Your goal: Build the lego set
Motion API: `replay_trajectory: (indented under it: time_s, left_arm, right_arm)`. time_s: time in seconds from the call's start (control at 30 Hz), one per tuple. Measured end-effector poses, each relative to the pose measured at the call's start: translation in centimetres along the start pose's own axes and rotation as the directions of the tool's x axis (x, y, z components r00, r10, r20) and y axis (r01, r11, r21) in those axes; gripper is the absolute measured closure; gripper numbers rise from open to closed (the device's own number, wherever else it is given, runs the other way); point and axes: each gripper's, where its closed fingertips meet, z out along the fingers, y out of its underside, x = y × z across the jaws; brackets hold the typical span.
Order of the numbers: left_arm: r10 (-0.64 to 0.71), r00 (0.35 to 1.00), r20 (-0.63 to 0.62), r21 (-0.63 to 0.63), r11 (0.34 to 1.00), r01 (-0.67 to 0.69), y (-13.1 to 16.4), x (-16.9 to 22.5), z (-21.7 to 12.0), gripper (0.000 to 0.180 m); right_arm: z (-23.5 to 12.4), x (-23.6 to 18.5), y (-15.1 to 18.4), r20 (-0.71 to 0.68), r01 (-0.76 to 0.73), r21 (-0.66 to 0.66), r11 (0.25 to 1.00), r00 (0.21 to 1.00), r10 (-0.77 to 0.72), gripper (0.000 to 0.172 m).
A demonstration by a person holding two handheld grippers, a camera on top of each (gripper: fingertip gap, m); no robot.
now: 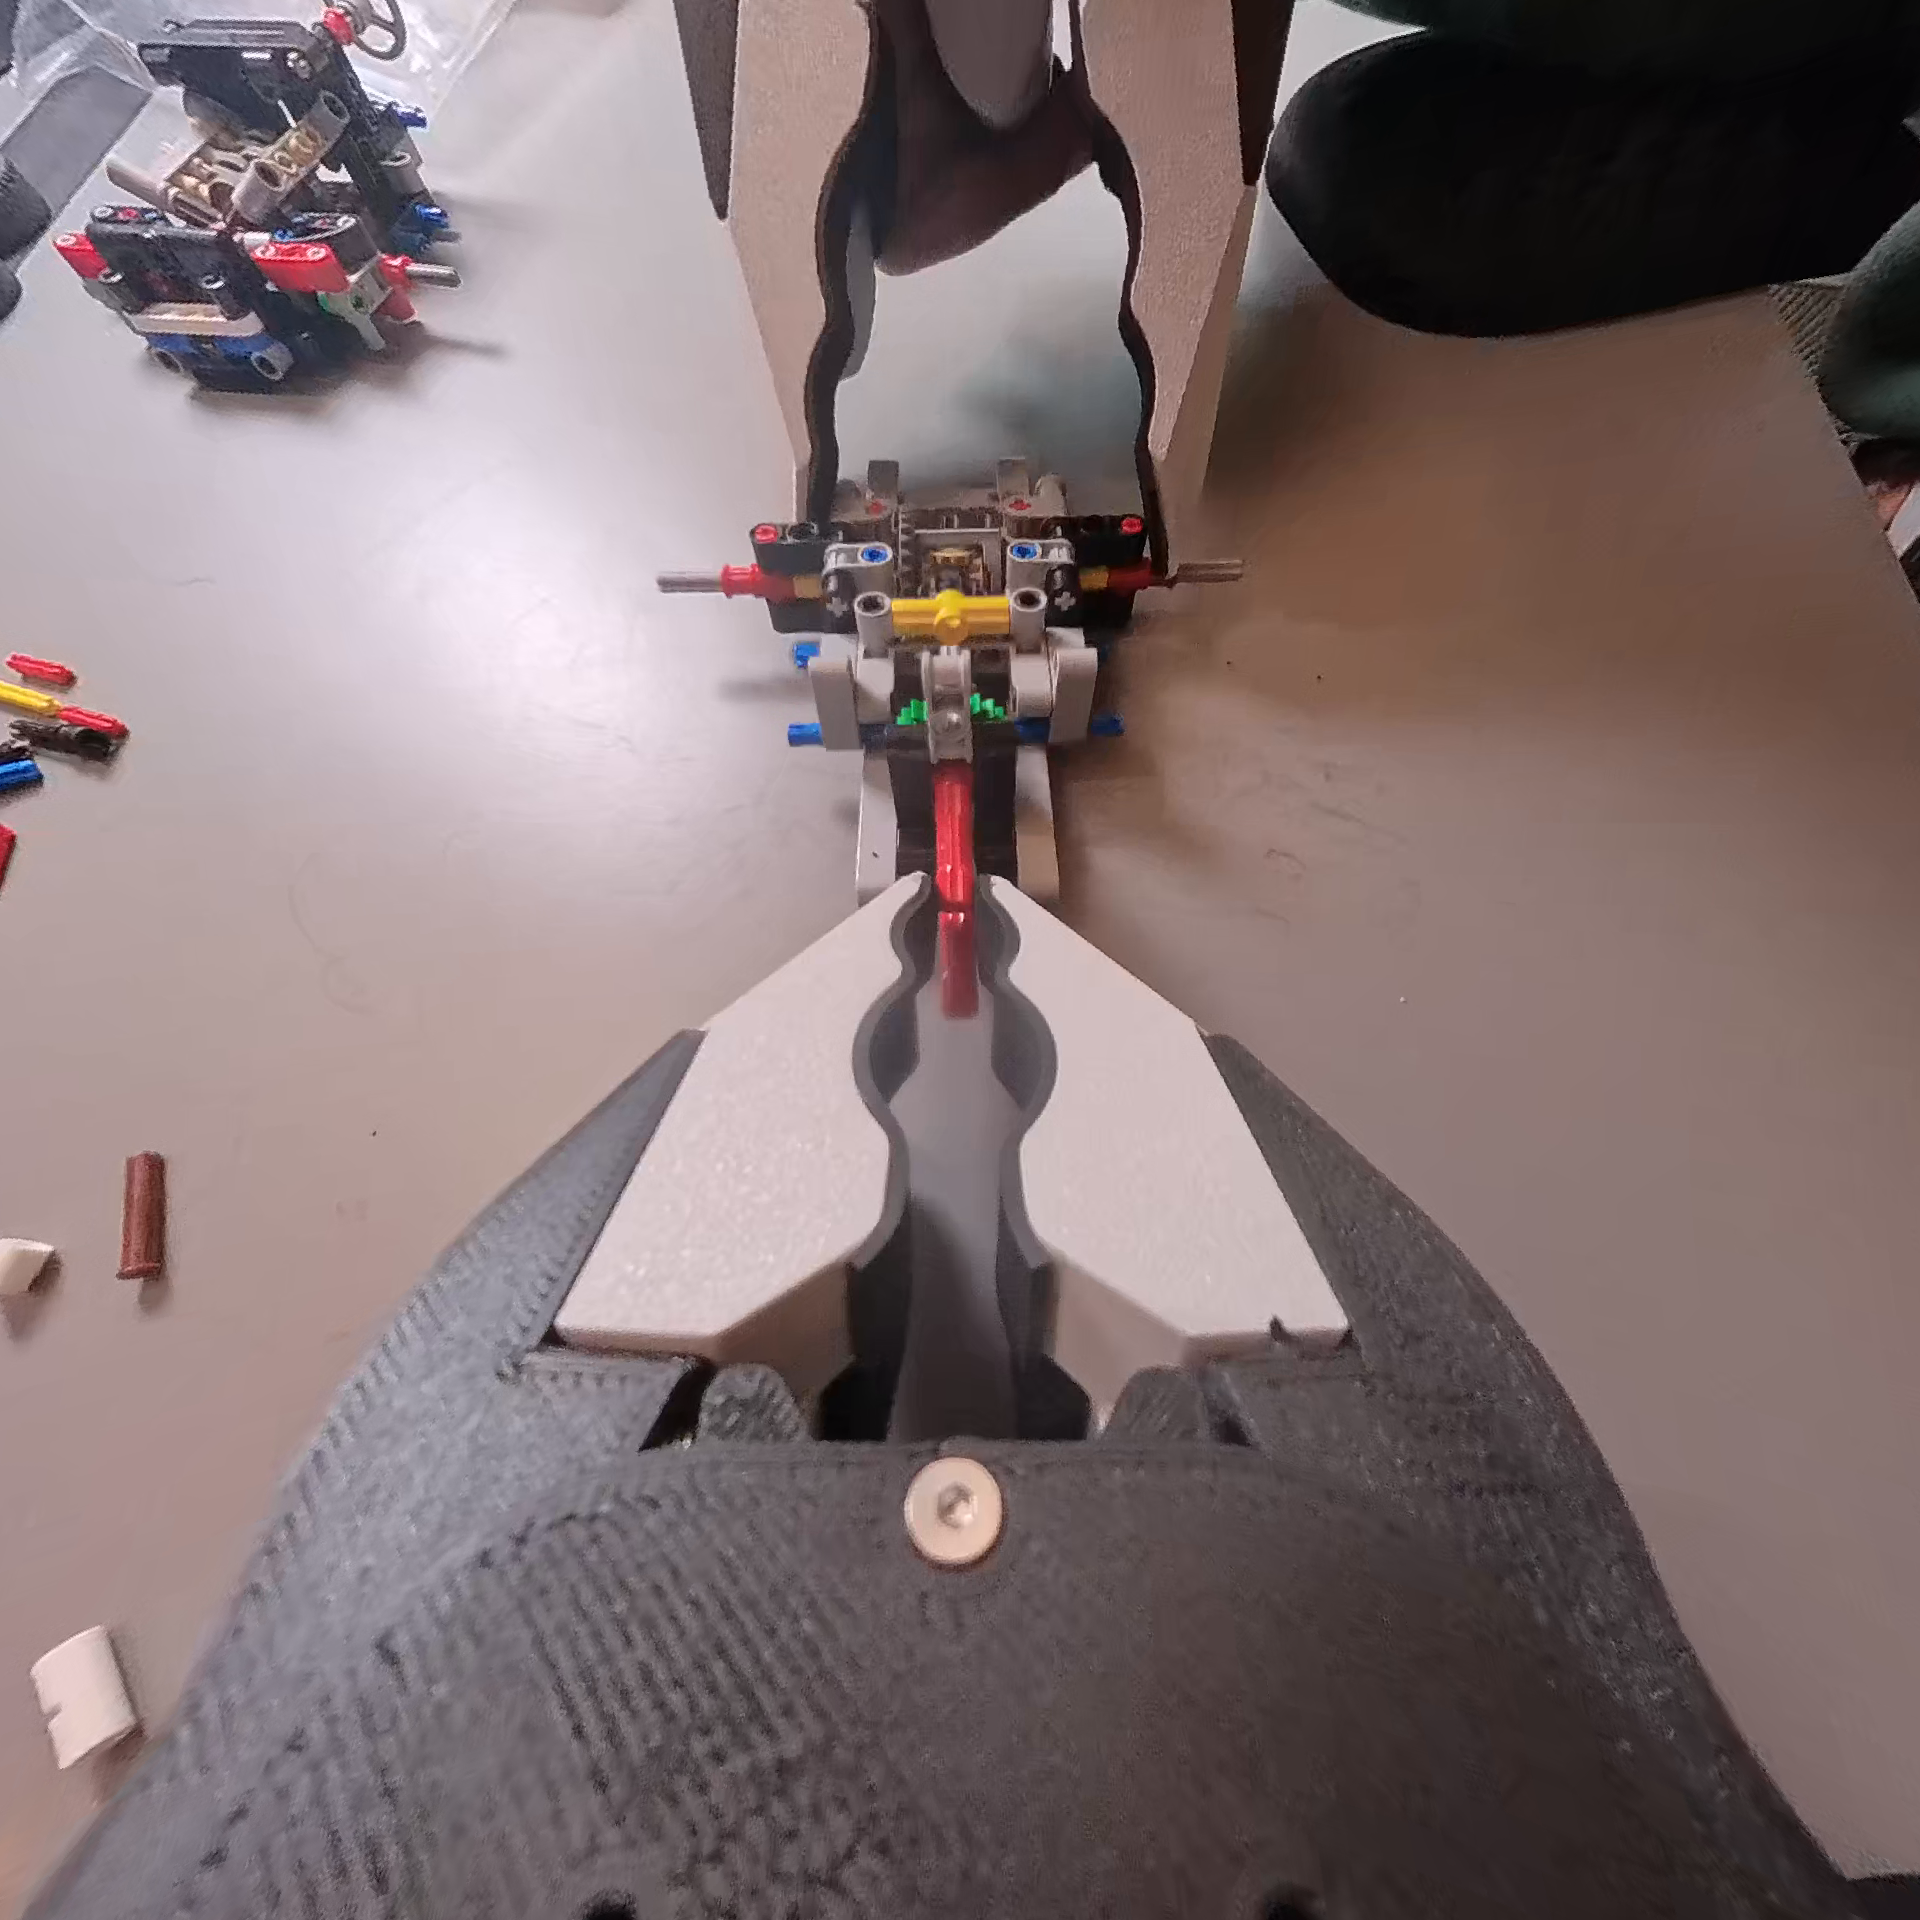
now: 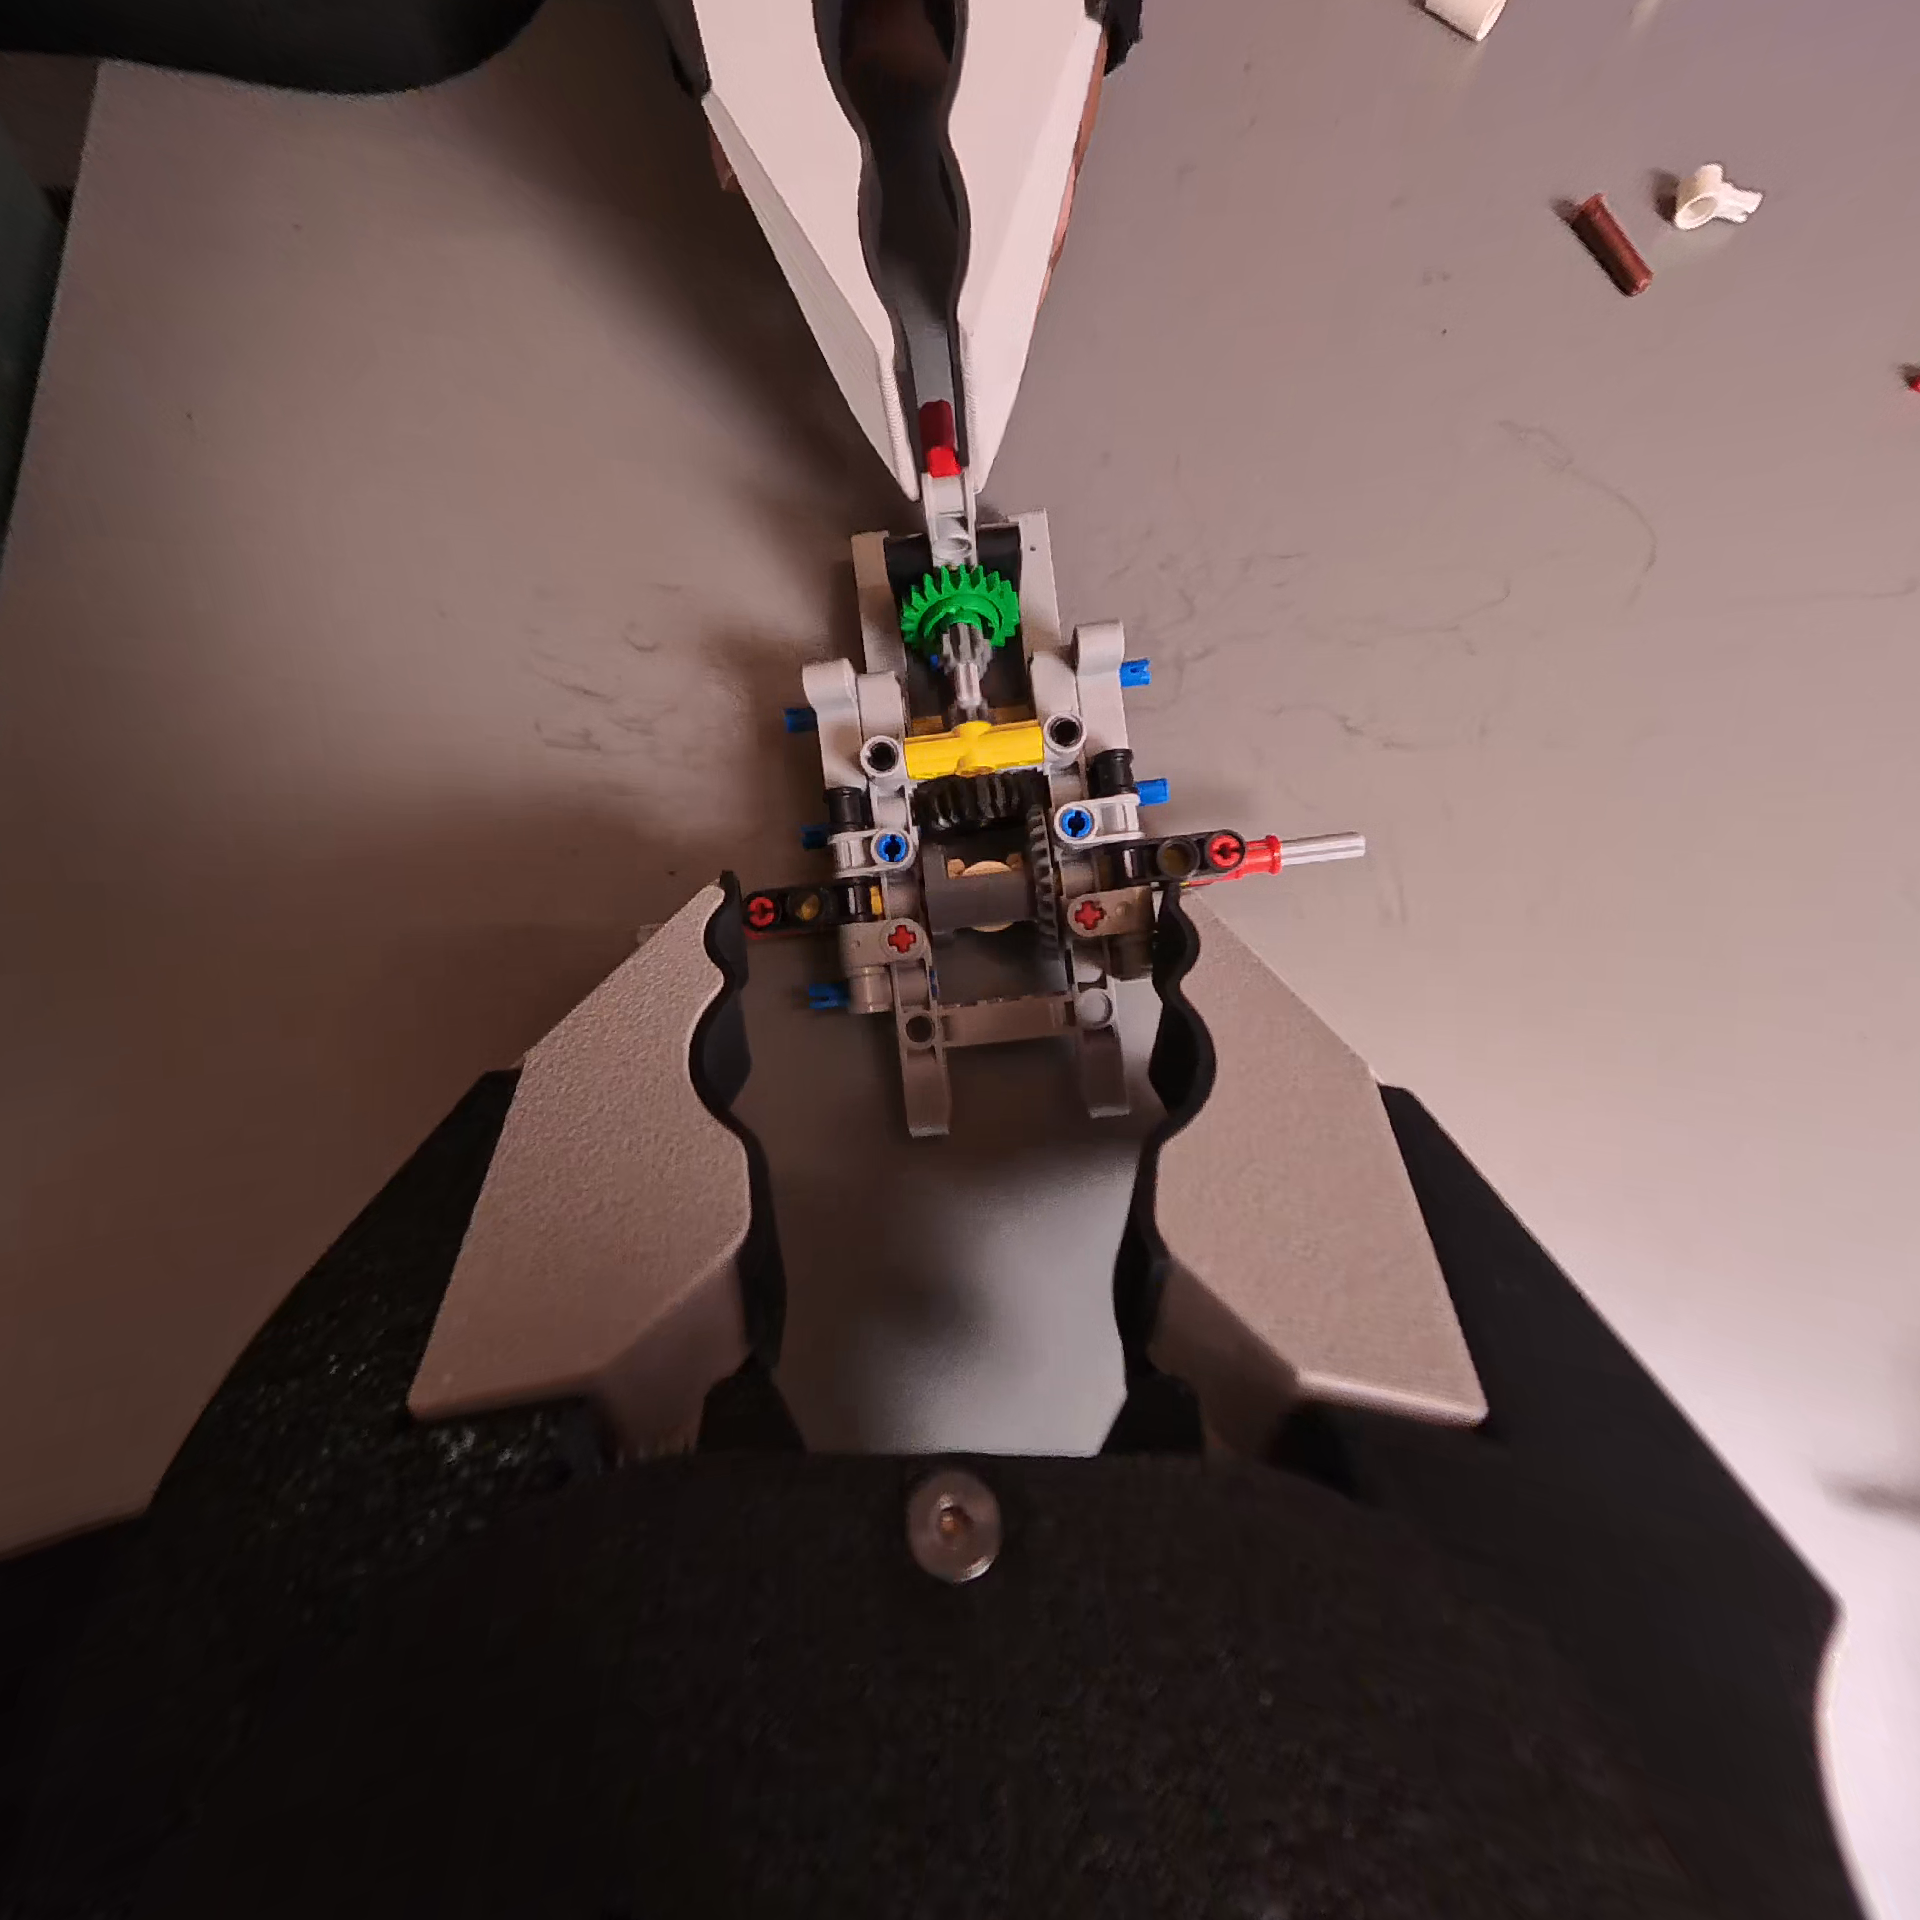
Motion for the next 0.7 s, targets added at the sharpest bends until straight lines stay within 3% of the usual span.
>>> replay_trajectory:
  time_s: [0.27, 0.7]
  left_arm:
    - [-0.002, 1.000, -0.003, -0.006, 1.000, 0.002, 0.07, 0.11, 0.19, 0.175]
    - [-0.003, 1.000, -0.009, -0.005, 1.000, 0.003, 0.10, 0.20, 0.14, 0.175]
  right_arm:
    - [0.15, -0.14, -0.13, -0.013, 0.009, -0.090, 0.996, 1.000, -0.010, 0.094]
    - [0.15, -0.23, -0.17, -0.021, 0.007, -0.116, 0.993, 1.000, -0.009, 0.094]
